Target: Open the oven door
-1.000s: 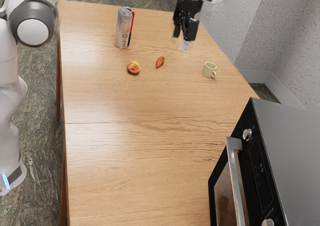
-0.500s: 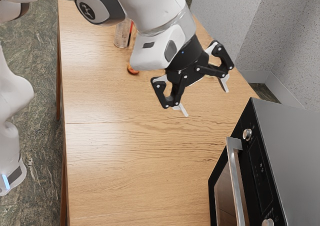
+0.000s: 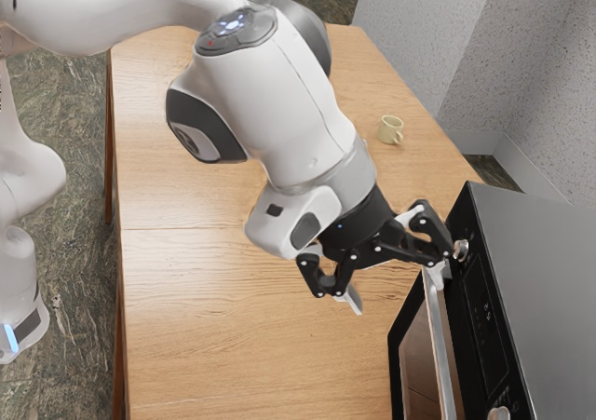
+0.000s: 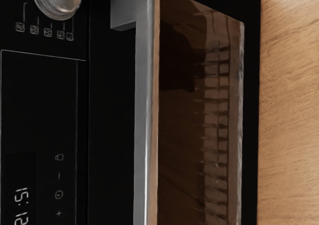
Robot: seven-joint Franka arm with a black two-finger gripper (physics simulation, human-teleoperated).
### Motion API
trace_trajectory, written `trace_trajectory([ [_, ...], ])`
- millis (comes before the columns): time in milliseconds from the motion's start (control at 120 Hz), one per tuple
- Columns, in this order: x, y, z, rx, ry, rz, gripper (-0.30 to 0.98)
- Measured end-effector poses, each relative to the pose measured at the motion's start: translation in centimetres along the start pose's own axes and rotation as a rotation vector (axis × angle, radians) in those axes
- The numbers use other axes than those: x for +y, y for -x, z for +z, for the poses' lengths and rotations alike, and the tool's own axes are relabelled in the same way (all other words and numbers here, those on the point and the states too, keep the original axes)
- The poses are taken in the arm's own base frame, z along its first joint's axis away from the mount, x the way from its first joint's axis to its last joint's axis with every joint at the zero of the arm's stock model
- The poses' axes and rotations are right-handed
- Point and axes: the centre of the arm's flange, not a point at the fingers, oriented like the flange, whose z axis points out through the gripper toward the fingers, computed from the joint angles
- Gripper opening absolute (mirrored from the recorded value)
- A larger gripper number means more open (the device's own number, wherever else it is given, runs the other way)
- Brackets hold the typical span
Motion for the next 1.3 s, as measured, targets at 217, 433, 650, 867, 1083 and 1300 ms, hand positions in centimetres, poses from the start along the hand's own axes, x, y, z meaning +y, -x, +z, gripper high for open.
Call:
trace_trajectory([
  [217,-0.4,-0.5,4.7,-0.007,0.03,0.051,0.69],
  [433,-0.4,0.9,6.1,-0.022,0.044,0.074,0.69],
  [650,1.0,2.1,7.8,-0.037,0.077,0.094,0.69],
  [867,1.4,1.9,7.7,0.003,0.099,0.073,0.69],
  [1083,2.3,2.2,7.6,0.036,0.138,0.042,0.69],
  [1300,11.9,0.5,-0.4,0.009,0.306,0.132,0.6],
])
